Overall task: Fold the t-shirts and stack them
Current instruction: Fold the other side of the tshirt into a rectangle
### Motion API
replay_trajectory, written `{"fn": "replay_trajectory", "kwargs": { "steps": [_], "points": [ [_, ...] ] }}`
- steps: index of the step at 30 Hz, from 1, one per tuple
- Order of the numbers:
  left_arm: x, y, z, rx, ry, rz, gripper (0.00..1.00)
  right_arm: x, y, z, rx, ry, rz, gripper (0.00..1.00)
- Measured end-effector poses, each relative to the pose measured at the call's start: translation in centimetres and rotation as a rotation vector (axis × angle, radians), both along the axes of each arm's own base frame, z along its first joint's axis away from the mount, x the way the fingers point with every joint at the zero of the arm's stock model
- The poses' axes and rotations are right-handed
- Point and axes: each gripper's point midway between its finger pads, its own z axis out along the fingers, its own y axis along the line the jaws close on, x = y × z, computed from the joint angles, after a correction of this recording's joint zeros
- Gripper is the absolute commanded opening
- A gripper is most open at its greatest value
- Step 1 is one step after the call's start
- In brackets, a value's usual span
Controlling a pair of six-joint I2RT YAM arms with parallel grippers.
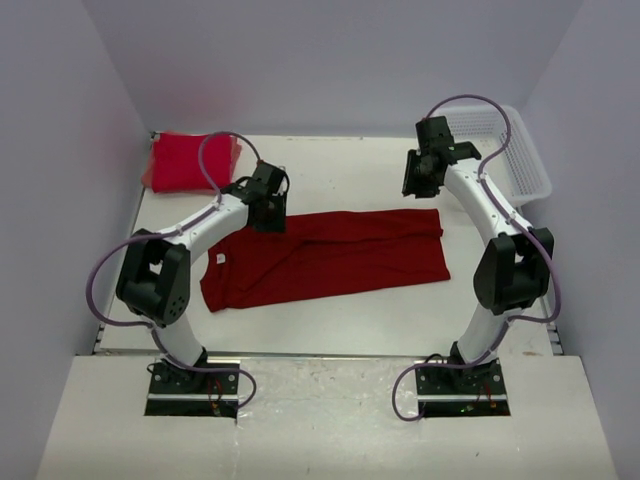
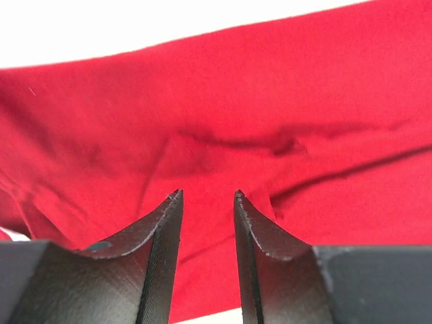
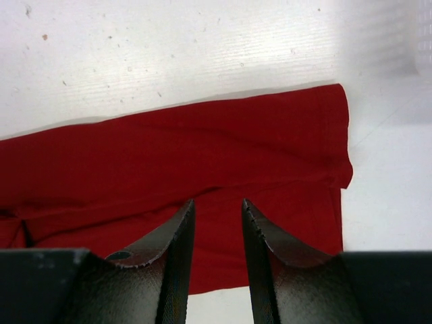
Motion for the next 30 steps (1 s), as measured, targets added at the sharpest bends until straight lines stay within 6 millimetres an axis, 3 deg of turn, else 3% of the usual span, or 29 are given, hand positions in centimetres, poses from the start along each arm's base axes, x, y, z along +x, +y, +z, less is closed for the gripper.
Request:
{"fn": "replay_trajectory", "kwargs": {
  "steps": [5, 9, 16, 30],
  "points": [
    [2.3, 1.3, 0.1, -0.028, -0.008, 0.024, 0.38, 0.2, 0.0, 0.7, 0.005, -0.025, 0.001, 0.35],
    [3.1, 2.5, -0.9, -0.032, 0.015, 0.044, 0.38, 0.2, 0.0, 0.7, 0.004, -0.027, 0.003, 0.35],
    [2.6, 1.3, -3.0, -0.075, 0.088, 0.006, 0.38, 0.3, 0.1, 0.8, 0.004, -0.032, 0.005, 0.35],
    [2.2, 0.3, -3.3, -0.125, 0.113, -0.028, 0.37, 0.3, 0.0, 0.8, 0.004, -0.033, 0.006, 0.35]
  ]
}}
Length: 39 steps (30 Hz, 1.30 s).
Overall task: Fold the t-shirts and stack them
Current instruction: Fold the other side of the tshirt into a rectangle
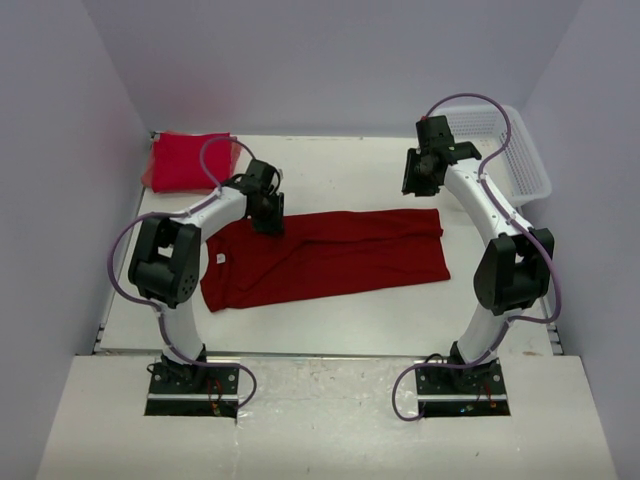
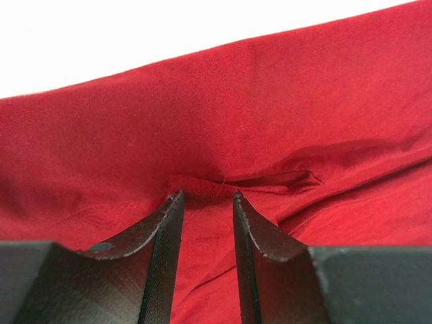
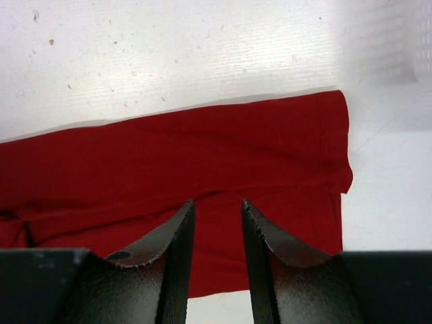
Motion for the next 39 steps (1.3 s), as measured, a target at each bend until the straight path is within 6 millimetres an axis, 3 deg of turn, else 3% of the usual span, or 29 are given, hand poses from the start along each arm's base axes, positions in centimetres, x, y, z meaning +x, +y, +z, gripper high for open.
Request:
{"fn": "replay_trajectory", "kwargs": {
  "steps": [13, 22, 25, 28, 32, 39],
  "points": [
    [0.6, 1.7, -0.7, 0.088, -0.02, 0.032, 0.38, 0.0, 0.0, 0.0, 0.002, 0.001, 0.002, 0.35],
    [0.0, 1.6, -1.6, 0.073, 0.009, 0.023, 0.34, -0.3, 0.0, -0.7, -0.001, 0.013, 0.002, 0.35],
    [-0.3, 1.3, -1.9, 0.061, 0.024, 0.016, 0.27, -0.3, 0.0, -0.7, -0.001, 0.013, 0.002, 0.35],
    [-0.2, 1.2, -1.9, 0.053, 0.021, 0.012, 0.11, -0.3, 0.0, -0.7, -0.001, 0.014, 0.003, 0.35],
    [-0.2, 1.1, -1.8, 0.049, 0.02, 0.008, 0.01, -0.3, 0.1, -0.7, 0.005, 0.015, 0.006, 0.35],
    [-0.8, 0.6, -1.0, 0.053, -0.001, -0.009, 0.0, -0.4, 0.4, -0.7, 0.017, 0.018, 0.016, 0.35]
  ]
}}
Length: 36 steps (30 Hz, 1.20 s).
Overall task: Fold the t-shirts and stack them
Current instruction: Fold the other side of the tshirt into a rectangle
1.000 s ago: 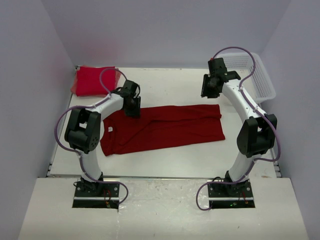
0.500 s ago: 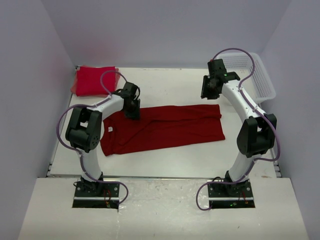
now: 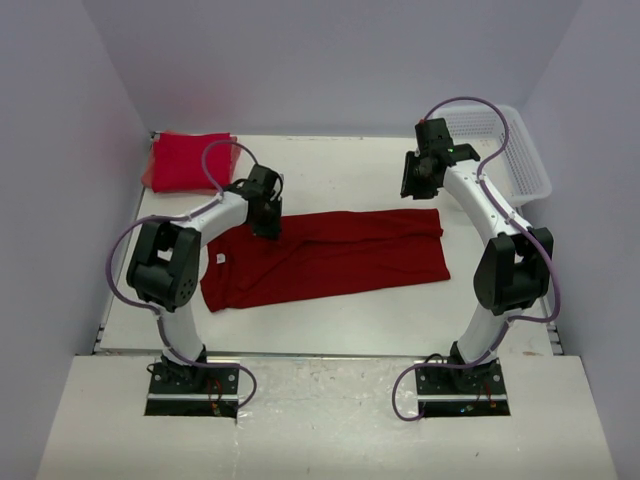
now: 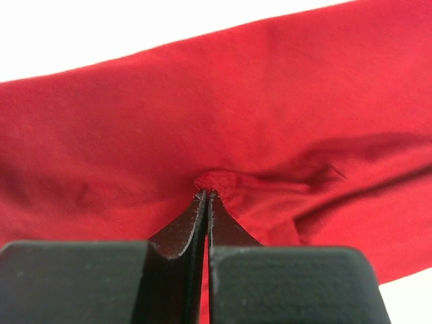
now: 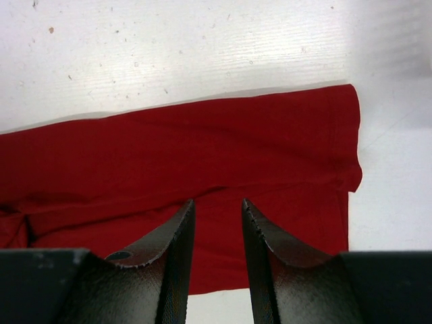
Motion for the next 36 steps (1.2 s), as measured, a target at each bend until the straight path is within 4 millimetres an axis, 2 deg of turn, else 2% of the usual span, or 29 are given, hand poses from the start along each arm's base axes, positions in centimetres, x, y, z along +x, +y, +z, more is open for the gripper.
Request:
{"fn": "replay_trajectory", "kwargs": {
  "steps": [5, 9, 13, 17, 19, 21, 22, 25, 29, 30, 33, 36],
  "points": [
    [-1.8, -1.9, 2.0, -0.018, -0.045, -0.053, 0.0, 0.0, 0.1, 0.0, 0.0, 0.0, 0.002, 0.35],
    [-4.2, -3.2, 3.5, -0.048, -0.074, -0.087, 0.0, -0.1, 0.3, 0.0, 0.0, 0.001, 0.007, 0.35],
    [-7.5, -4.5, 3.8, -0.076, -0.075, -0.116, 0.0, -0.1, 0.4, 0.0, 0.0, 0.001, 0.011, 0.35],
    [-12.5, -6.5, 3.2, -0.104, -0.05, -0.186, 0.01, -0.1, 0.5, -0.1, 0.0, 0.001, 0.012, 0.35],
    [-14.6, -7.3, 2.9, -0.108, -0.033, -0.223, 0.12, -0.1, 0.5, 0.0, 0.0, 0.001, 0.012, 0.35],
    [-16.2, -8.1, 2.8, -0.111, -0.024, -0.253, 0.15, -0.1, 0.5, -0.1, 0.0, 0.002, 0.012, 0.35],
    [-16.6, -8.3, 2.9, -0.111, -0.025, -0.262, 0.23, -0.1, 0.5, -0.1, 0.0, 0.002, 0.012, 0.35],
    [-16.5, -8.3, 3.3, -0.098, -0.051, -0.247, 0.43, -0.1, 0.6, -0.1, 0.0, 0.002, 0.014, 0.35],
    [-14.9, -7.5, 4.6, -0.027, -0.098, -0.19, 0.41, -0.2, 0.8, -0.1, 0.0, 0.002, 0.019, 0.35],
    [-14.1, -7.4, 5.2, -0.011, -0.12, -0.172, 0.38, -0.2, 0.8, -0.1, 0.0, 0.002, 0.019, 0.35],
    [-11.4, -7.5, 7.6, 0.006, -0.194, -0.09, 0.0, -0.2, 1.0, -0.1, 0.0, 0.002, 0.024, 0.35],
    [-8.8, -6.3, 8.8, -0.017, -0.219, 0.0, 0.0, -0.3, 1.1, -0.1, 0.001, 0.002, 0.033, 0.3]
  ]
}}
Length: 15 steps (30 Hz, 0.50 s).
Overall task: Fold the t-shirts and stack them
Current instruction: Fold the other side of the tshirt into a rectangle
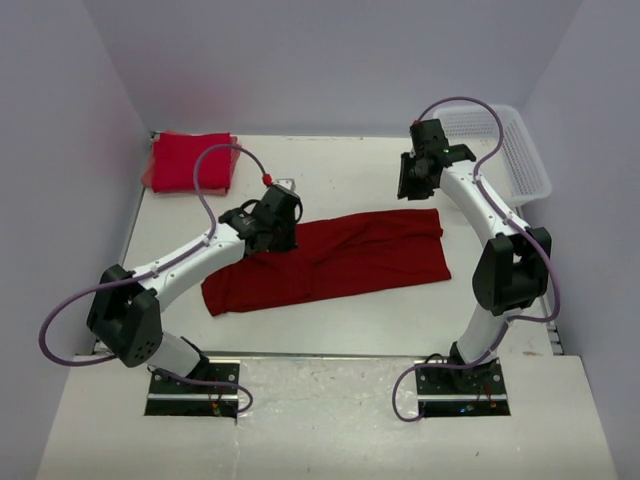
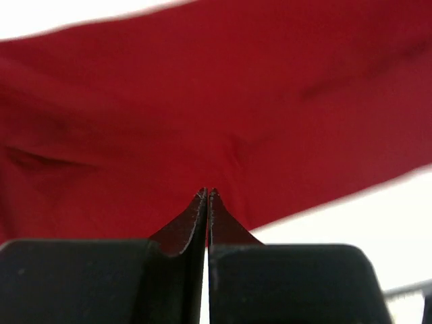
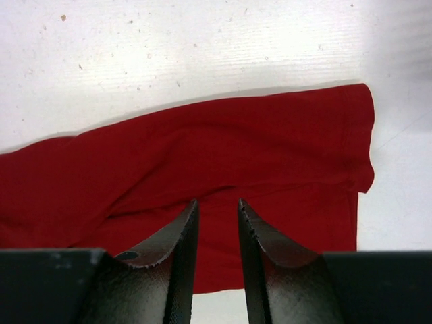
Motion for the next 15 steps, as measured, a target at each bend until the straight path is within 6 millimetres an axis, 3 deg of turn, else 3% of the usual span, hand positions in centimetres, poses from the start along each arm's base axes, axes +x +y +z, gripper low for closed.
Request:
{"fn": "replay_trajectory", "kwargs": {
  "steps": [2, 4, 7, 10, 15],
  "points": [
    [1.9, 2.1, -0.4, -0.01, 0.017, 0.077, 0.0, -0.1, 0.2, 0.0, 0.002, 0.001, 0.01, 0.12],
    [3.7, 4.5, -1.7, 0.003, 0.05, 0.156, 0.0, -0.1, 0.5, 0.0, 0.01, 0.002, 0.025, 0.02],
    [5.2, 6.8, -4.0, 0.043, 0.123, 0.231, 0.0, -0.1, 1.3, 0.1, 0.028, -0.002, 0.046, 0.0],
    [5.9, 7.7, -5.7, 0.066, 0.181, 0.262, 0.0, -0.3, 2.3, 0.0, 0.04, -0.006, 0.069, 0.0],
    [6.7, 9.1, -6.3, 0.074, 0.209, 0.305, 0.0, -2.1, 4.4, -2.3, 0.046, 0.046, 0.121, 0.0]
  ]
}}
